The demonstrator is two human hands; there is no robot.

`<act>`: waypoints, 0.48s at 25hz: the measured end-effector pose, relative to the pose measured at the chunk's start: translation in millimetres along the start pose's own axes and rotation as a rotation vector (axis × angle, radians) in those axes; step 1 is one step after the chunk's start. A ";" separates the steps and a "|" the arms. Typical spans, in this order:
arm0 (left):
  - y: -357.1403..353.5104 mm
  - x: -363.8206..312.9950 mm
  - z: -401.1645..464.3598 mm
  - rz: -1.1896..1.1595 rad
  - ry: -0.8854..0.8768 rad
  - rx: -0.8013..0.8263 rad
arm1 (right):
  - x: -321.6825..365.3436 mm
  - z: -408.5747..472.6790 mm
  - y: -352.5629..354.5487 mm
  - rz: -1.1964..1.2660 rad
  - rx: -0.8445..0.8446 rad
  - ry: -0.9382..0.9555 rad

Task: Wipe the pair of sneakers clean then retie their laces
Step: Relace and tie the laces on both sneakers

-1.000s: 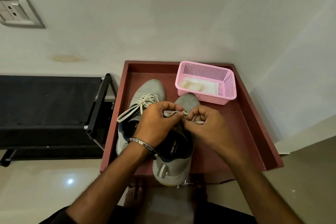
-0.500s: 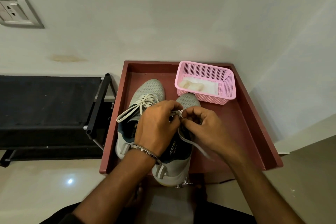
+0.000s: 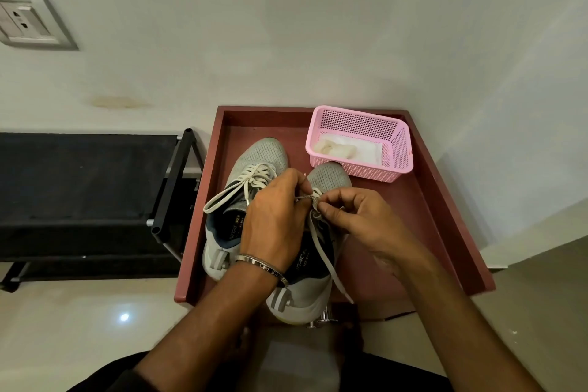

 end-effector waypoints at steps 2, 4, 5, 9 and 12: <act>0.8 0.4 0.6 0.010 -0.010 -0.007 | 1.9 -1.1 2.7 -0.024 -0.063 0.015; 0.4 1.2 1.0 -0.010 0.004 -0.007 | 6.3 -2.4 9.7 -0.269 -0.253 0.184; -0.3 1.2 1.1 -0.019 0.010 -0.003 | 10.6 -3.5 10.9 -0.425 -0.342 0.309; -0.9 4.2 2.2 -0.012 0.018 -0.016 | 13.2 -2.4 -5.9 -0.104 -0.240 0.254; 1.4 4.5 0.4 -0.009 0.024 -0.020 | 9.0 -1.1 -3.4 0.136 -0.173 0.134</act>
Point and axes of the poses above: each hand's wrist, its own z-axis towards the middle knuckle, its own y-axis out of the back of the hand, x = y × z, the point moved 3 cm from there along z, towards the middle knuckle, and after that the axes turned 11 degrees about -z, right-handed, at the moved point
